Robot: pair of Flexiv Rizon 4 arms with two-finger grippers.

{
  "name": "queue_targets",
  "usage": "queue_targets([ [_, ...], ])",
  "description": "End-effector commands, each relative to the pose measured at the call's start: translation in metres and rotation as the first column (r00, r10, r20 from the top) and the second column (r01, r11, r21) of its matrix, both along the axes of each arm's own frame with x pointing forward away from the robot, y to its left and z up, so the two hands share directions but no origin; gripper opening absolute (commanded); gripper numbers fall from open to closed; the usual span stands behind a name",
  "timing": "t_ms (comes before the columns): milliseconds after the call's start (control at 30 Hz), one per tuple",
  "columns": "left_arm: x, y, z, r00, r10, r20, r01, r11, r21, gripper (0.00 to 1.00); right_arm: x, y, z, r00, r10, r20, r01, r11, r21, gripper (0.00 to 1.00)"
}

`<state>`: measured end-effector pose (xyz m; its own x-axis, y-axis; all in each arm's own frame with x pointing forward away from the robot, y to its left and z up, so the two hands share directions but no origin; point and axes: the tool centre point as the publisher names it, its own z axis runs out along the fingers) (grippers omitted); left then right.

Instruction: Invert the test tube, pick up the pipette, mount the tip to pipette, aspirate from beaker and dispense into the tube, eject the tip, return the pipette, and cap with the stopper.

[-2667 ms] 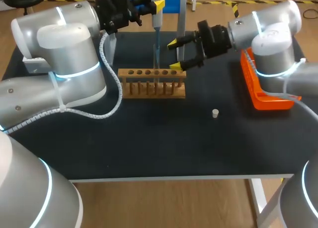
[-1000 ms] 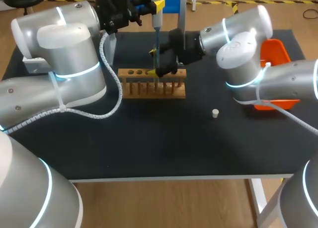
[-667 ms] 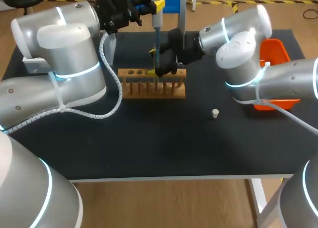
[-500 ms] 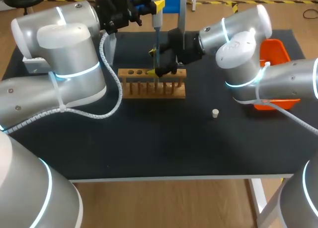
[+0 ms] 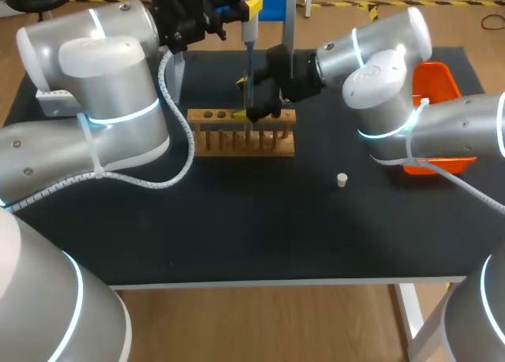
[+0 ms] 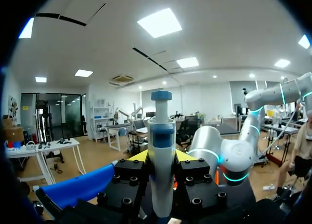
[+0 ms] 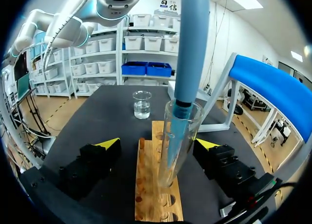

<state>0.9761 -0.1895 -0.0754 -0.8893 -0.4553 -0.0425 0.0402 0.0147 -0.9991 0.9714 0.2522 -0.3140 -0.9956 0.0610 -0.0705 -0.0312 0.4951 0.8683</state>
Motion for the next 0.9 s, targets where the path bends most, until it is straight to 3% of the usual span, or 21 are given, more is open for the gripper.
queue_targets([
  [33,-0.001,-0.001,0.004,1.0,0.002,0.0,-0.002,1.0,0.004,0.0,0.001,-0.001,0.001,1.0,0.003,-0.002,-0.003,1.0,-0.004,1.0],
  [900,-0.008,-0.005,0.024,1.0,0.012,0.028,-0.013,1.0,0.024,0.0,0.001,-0.001,0.001,1.0,0.003,-0.002,-0.003,1.0,-0.004,1.0],
])
